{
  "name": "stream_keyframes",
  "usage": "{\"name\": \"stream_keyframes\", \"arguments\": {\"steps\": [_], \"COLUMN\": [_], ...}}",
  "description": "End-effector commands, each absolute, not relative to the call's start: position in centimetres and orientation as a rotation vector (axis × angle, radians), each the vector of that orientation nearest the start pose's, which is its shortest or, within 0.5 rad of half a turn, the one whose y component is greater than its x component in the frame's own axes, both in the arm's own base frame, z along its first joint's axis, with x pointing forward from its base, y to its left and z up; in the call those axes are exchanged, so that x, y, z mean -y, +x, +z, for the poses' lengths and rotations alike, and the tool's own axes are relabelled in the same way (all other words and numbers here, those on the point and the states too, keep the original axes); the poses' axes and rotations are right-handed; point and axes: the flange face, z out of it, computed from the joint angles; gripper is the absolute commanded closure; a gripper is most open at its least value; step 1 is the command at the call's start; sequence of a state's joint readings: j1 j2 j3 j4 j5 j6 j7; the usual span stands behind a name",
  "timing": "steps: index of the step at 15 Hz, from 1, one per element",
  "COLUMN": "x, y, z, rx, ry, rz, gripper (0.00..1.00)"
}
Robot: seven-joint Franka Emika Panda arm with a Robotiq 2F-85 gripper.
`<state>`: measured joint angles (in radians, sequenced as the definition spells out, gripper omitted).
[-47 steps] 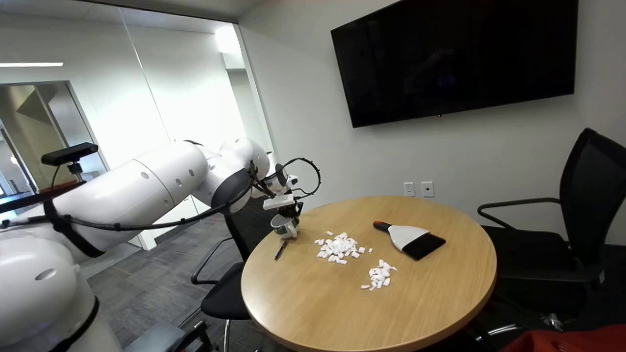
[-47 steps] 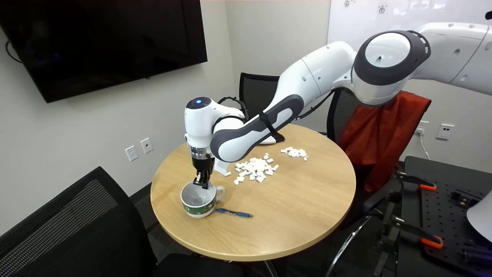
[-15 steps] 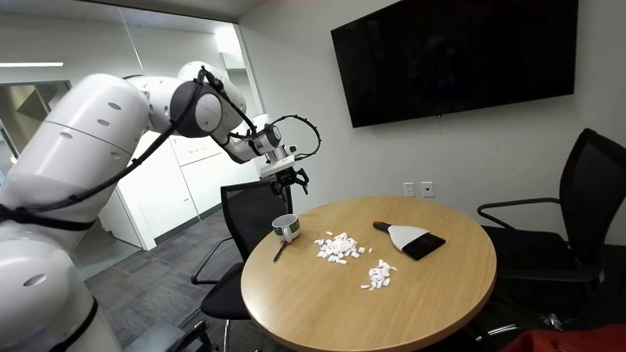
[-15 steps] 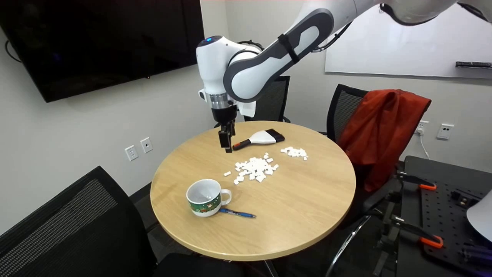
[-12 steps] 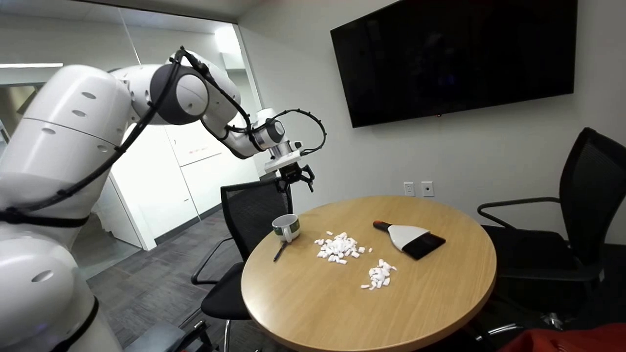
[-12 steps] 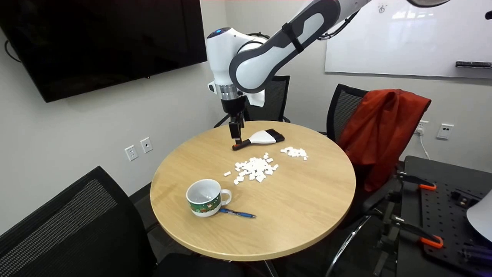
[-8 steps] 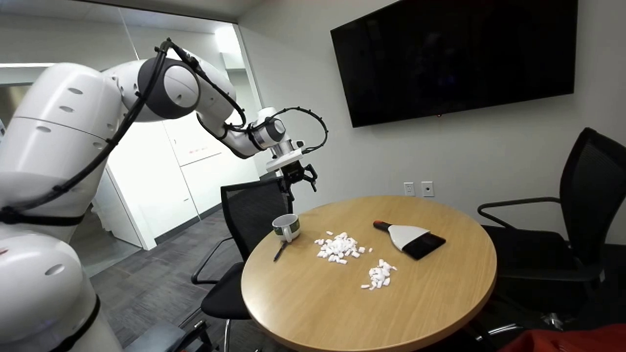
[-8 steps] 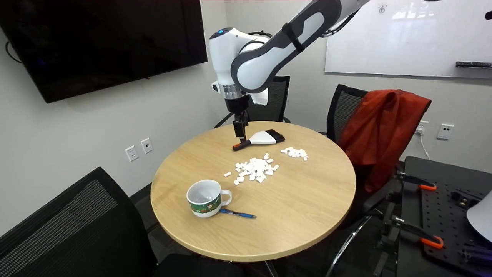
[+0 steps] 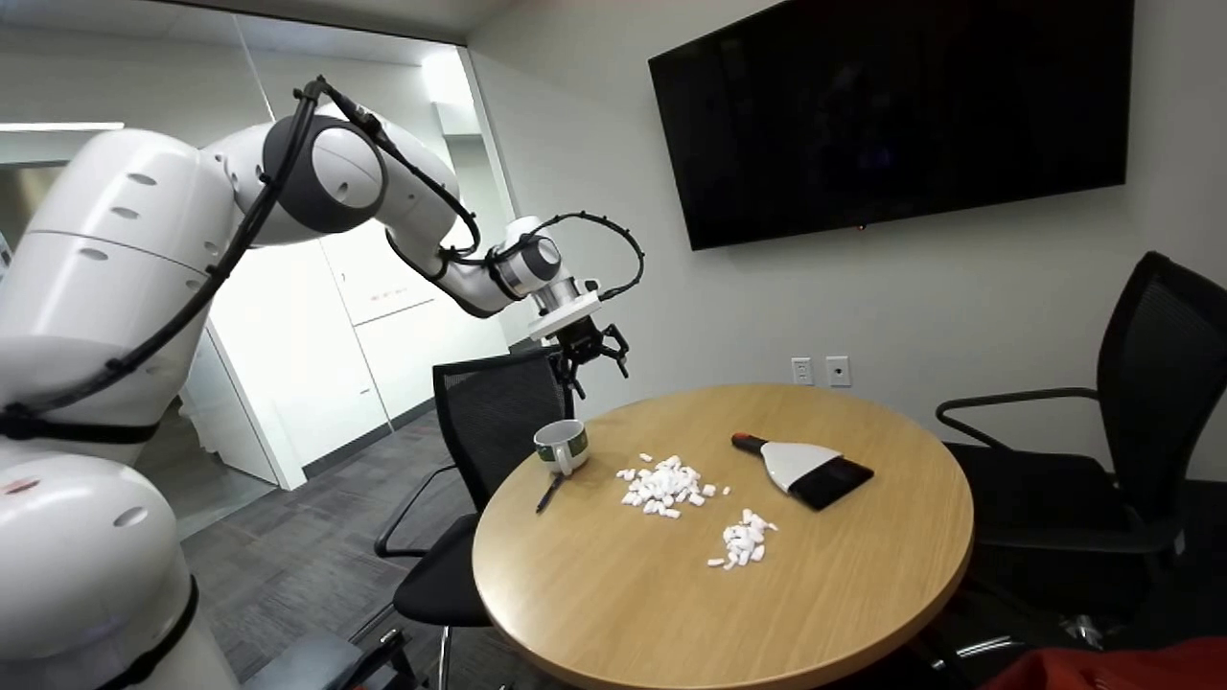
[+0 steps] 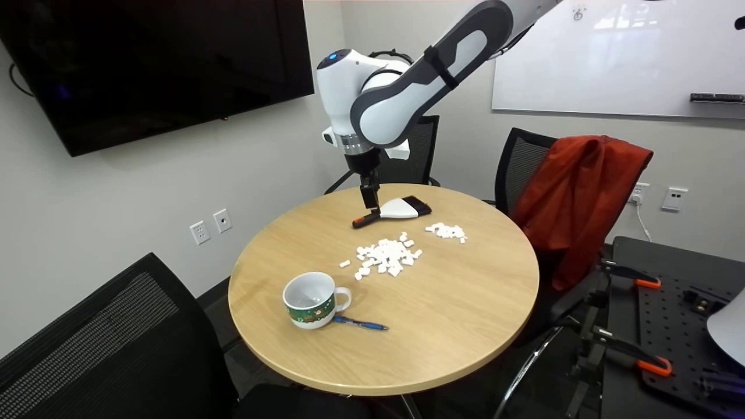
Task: Use the pen to stir the contents in the mug then empty the mug.
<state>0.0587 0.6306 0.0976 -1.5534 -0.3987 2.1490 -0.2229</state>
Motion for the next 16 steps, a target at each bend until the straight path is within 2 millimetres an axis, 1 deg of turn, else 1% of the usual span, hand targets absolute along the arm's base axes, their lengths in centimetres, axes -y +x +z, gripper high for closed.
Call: {"name": "stream_keyframes", "arguments": {"steps": [1, 3, 4, 5, 6, 7, 10, 12, 16], "x": [-4.8, -2.4, -1.6, -2.7, -1.8, -1.4, -1.6, -1.1, 3.2], "y": [70.4, 71.0, 71.3, 70.6, 70.7, 70.8, 70.8, 71.4, 73.0], "z": [28.9, 28.9, 29.0, 28.7, 28.8, 28.8, 28.6, 28.4, 29.0], "rx": [1.174, 1.301, 1.332, 1.243, 1.27, 1.275, 1.287, 1.332, 1.534], "ry": [-3.28, -3.267, -3.293, -3.283, -3.292, -3.298, -3.296, -3.355, -3.37], "rz": [0.11, 0.139, 0.145, 0.141, 0.153, 0.158, 0.161, 0.185, 0.298], "gripper": [0.0, 0.0, 0.0, 0.0, 0.0, 0.0, 0.0, 0.0, 0.0]}}
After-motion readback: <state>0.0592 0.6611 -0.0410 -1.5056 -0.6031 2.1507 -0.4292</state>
